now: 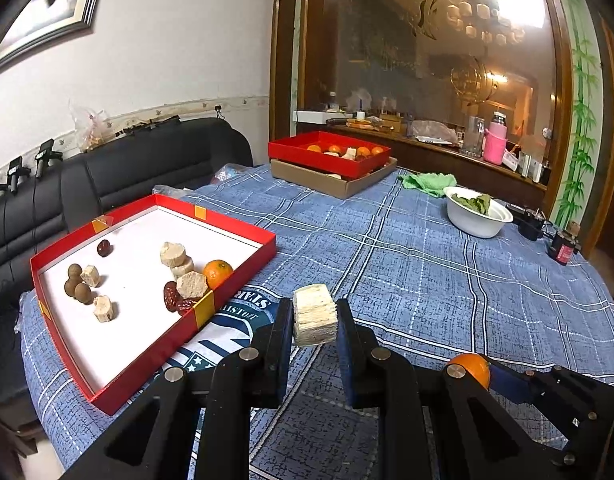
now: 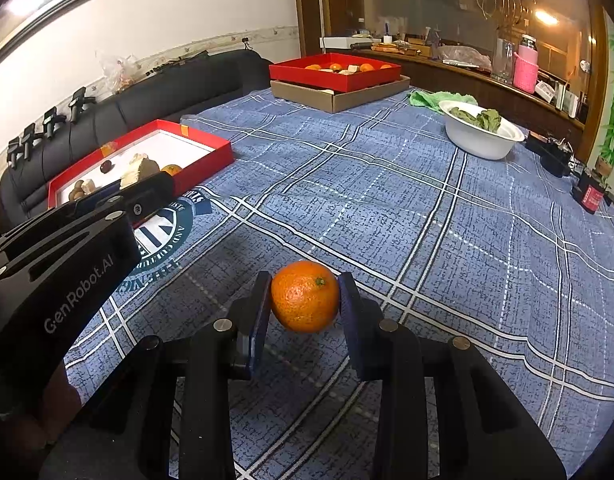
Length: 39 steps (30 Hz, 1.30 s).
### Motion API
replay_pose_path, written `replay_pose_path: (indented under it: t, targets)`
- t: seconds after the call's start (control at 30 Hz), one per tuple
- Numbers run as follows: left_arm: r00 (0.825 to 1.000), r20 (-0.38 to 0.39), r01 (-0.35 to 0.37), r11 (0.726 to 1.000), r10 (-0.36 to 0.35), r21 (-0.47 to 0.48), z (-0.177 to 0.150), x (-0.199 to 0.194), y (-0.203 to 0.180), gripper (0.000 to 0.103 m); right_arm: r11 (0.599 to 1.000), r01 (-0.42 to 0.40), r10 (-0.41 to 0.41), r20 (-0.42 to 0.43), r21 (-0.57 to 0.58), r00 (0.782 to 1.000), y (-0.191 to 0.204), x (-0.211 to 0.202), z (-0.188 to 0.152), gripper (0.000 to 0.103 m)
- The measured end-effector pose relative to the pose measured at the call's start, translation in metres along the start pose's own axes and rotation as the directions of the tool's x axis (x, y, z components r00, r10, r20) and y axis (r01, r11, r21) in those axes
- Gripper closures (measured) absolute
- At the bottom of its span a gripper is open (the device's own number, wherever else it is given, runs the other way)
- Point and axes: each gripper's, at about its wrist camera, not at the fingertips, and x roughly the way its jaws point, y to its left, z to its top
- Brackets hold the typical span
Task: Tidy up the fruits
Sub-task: 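Lift the orange with the right tool while the left tool lifts the beige cube, then carry the orange and the cube over the red tray with both tools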
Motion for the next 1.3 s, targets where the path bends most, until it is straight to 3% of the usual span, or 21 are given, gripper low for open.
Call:
replay_pose_path:
  t: [0.8,0.93,1.3]
  targets:
    - [0.998,0.019,-0.055,0.998,0.055,-0.008,-0.001,-0.004,0.003,0.083,1.0,0.006,-0.006,0.015,-0.007,1.0,0.002,-0.002,0.0,0.071]
    - [0.996,-0.022,-0.091,0.995,0.09,-0.046,-0.002,-0.001,0.024,0.083,1.0,0.007,-0.007,0.019,-0.019,1.0,0.004,-0.003,0.0,0.071]
    - [0.987,-0.029,-0.16,0.984,0.158,-0.077,-0.006,-0.014,0.076,0.084,0.999,0.046,-0.047,-0.029,-0.028,0.998,0.006,0.007,0.0,0.071]
